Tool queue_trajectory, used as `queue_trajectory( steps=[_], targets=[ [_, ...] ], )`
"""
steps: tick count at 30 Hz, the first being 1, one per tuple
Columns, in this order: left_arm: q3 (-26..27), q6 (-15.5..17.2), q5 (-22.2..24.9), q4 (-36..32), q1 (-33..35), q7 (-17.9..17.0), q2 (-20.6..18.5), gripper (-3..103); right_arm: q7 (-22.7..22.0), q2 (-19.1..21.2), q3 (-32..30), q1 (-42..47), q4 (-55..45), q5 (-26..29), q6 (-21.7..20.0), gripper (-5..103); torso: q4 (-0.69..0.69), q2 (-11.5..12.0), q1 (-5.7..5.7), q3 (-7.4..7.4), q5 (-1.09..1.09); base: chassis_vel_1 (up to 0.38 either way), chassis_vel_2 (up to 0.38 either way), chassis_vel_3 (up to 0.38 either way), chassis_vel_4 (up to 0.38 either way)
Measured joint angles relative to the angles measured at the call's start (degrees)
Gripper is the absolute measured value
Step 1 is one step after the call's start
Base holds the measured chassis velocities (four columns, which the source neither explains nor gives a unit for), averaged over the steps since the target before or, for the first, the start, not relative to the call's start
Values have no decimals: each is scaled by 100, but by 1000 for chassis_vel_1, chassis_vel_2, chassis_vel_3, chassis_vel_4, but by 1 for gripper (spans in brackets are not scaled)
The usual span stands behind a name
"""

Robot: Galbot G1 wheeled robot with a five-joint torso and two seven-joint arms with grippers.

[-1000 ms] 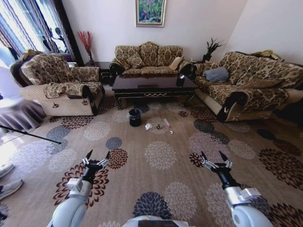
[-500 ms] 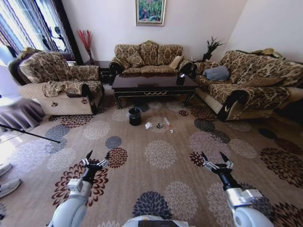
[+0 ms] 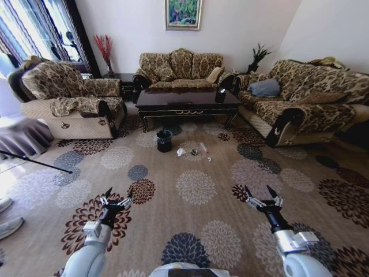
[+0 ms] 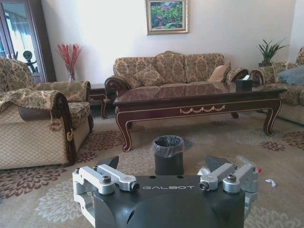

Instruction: Move to the front of the table and pick up the trash from the floor, then place it into the trash bin.

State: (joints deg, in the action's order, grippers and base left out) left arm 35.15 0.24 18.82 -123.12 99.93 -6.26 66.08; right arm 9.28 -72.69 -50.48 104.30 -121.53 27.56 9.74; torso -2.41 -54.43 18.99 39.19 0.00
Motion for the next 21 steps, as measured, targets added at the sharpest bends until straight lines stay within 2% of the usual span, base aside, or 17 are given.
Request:
queue_trajectory(
  steps=[21],
  targets=[
    [-50,43,-88,-136,29,29,-61,100,-3,-68,-14,1,64,-53,98,100,0,560,-239,-321,0,0,0,0,0]
  ],
)
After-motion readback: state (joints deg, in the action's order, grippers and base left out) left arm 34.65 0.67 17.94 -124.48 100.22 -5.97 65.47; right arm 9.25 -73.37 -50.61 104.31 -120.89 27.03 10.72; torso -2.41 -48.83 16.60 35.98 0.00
